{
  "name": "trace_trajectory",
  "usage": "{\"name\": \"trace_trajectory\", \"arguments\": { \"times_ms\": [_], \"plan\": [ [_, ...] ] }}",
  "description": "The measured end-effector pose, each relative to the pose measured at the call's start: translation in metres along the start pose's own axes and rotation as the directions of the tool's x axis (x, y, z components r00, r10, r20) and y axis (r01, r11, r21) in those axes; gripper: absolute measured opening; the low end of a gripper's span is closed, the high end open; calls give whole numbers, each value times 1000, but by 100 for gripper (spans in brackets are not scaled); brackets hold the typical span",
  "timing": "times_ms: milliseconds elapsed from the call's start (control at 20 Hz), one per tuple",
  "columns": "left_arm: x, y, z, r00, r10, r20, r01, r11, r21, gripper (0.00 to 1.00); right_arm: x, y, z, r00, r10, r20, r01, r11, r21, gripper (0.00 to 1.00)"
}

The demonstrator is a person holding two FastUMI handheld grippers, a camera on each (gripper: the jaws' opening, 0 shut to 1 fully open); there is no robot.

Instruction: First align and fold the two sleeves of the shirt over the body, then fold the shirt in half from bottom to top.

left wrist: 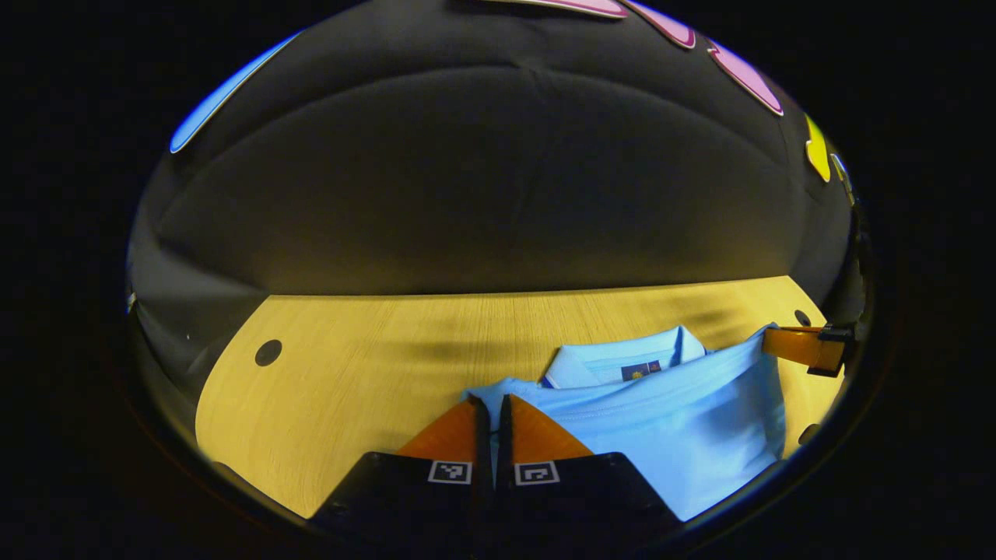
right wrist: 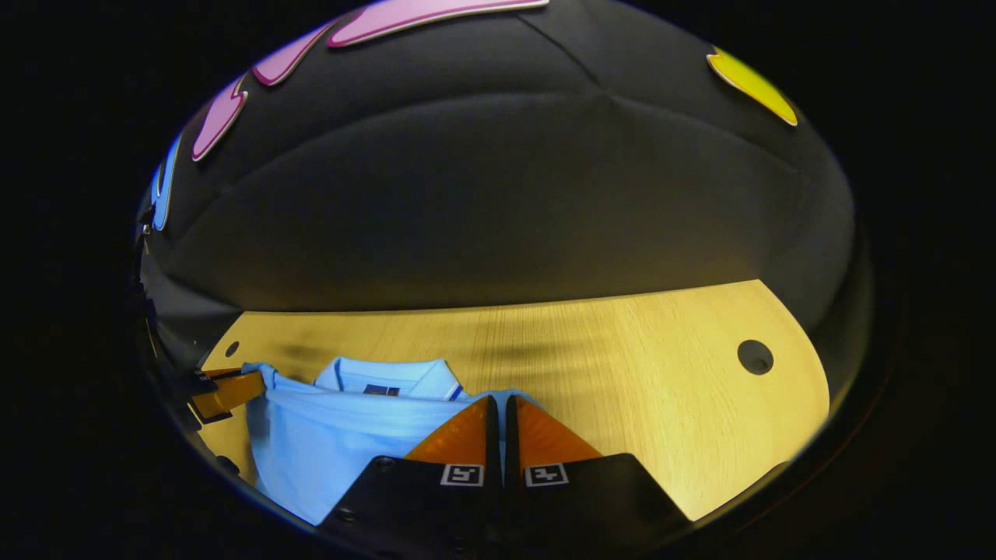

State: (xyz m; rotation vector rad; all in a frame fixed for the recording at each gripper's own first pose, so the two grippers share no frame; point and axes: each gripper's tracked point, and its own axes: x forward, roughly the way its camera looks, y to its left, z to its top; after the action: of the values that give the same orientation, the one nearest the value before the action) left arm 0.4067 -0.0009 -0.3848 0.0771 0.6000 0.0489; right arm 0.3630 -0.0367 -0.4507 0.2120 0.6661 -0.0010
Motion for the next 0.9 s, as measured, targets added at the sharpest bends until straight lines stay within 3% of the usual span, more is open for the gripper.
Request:
{"name": "trace_trajectory", "arguments": {
  "times_ms": [450,550,650,700,800,900],
  "plan": [
    [20,-2,-16,1000,13,-5,-13,1000,4,6,20,-6,-19,1000,-13,-28,14,1000,20,5],
    [21,-3,-19,1000,14,-5,-14,1000,-6,13,21,-7,-18,999,-25,-21,25,1000,-1,4],
    [22,6,-20,999,50,-3,-50,999,16,34,21,-6,-17,1000,-29,-4,29,999,-37,11],
    [22,8,-19,998,60,-3,-60,998,25,46,22,-4,-17,1000,-31,-1,31,999,-43,22],
    [21,7,-18,998,58,4,-58,998,19,67,22,0,-21,999,-33,-11,33,999,-31,23],
    [20,3,-15,999,39,15,-39,999,-6,85,22,-1,-19,999,-38,-4,37,999,-30,44]
  ]
}}
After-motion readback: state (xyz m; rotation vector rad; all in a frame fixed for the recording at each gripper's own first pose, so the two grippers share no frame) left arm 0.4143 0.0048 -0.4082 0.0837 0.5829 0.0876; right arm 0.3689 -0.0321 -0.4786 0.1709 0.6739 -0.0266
